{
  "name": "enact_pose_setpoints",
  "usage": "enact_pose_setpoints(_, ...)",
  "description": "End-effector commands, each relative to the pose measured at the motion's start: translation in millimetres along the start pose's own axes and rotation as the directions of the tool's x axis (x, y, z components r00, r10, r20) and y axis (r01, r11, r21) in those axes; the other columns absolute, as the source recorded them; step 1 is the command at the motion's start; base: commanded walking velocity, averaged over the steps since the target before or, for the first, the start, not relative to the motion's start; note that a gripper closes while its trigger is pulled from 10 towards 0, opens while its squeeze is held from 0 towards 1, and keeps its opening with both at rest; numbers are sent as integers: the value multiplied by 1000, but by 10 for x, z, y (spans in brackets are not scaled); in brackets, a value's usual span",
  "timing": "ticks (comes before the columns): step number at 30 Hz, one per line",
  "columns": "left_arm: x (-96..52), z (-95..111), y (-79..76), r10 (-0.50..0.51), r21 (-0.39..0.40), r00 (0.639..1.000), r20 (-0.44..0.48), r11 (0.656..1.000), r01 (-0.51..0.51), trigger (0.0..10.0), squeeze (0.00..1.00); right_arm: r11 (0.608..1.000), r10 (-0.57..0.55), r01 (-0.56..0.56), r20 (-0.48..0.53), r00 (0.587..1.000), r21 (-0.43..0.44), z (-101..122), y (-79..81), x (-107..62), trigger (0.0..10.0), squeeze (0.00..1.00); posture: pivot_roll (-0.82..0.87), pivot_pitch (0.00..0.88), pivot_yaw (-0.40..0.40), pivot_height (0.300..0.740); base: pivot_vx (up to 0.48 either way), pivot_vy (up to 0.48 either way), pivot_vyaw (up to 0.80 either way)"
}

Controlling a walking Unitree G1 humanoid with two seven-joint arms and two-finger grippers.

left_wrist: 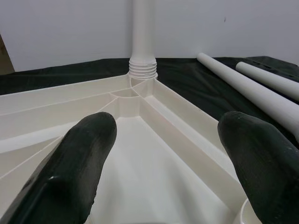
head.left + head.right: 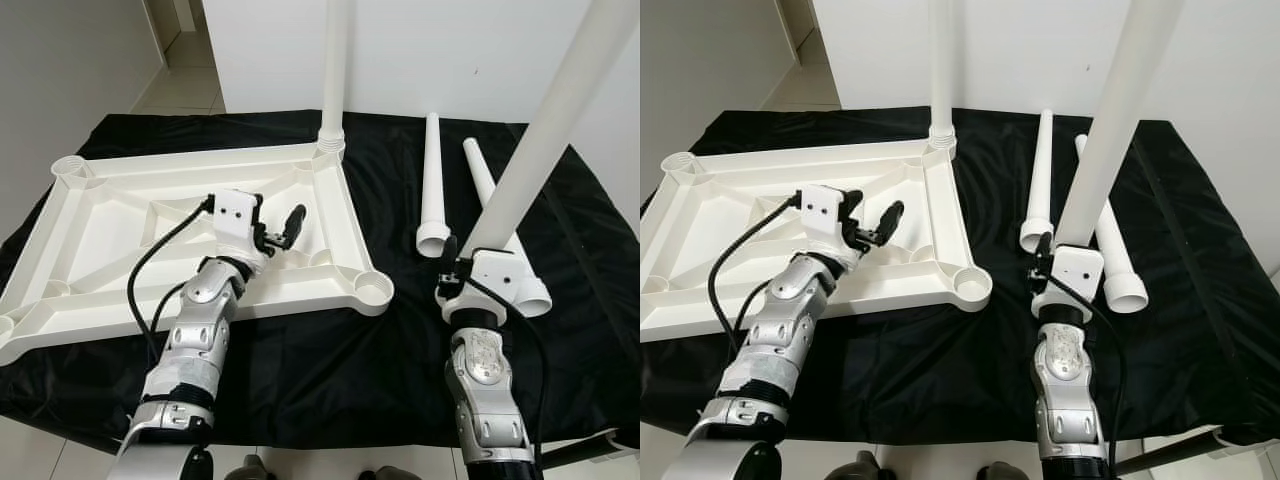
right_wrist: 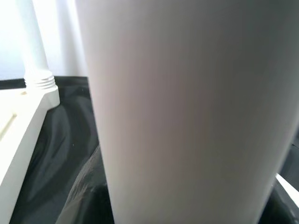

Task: Building children table

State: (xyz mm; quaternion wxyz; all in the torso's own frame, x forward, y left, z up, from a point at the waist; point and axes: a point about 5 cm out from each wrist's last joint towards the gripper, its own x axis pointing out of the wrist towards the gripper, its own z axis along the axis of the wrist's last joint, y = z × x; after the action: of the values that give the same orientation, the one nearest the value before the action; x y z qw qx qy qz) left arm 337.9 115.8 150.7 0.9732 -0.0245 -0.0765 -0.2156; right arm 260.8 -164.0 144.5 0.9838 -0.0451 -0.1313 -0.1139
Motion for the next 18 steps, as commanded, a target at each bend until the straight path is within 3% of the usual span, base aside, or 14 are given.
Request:
enact_pose_setpoints(1, 33, 29, -5, -25, 8, 1000, 5, 1000, 25, 10000, 0, 1000, -9, 9, 16, 1000, 5, 11, 8, 10, 10000, 0, 3, 0, 81, 740, 0, 0, 0)
enact_pose_setpoints(18, 59, 101, 46, -54, 40, 999, 0, 998, 54, 10000, 0, 999, -27, 26, 14, 1000, 28, -24, 67, -13, 10000, 0, 26, 0, 112, 740, 0, 0, 0)
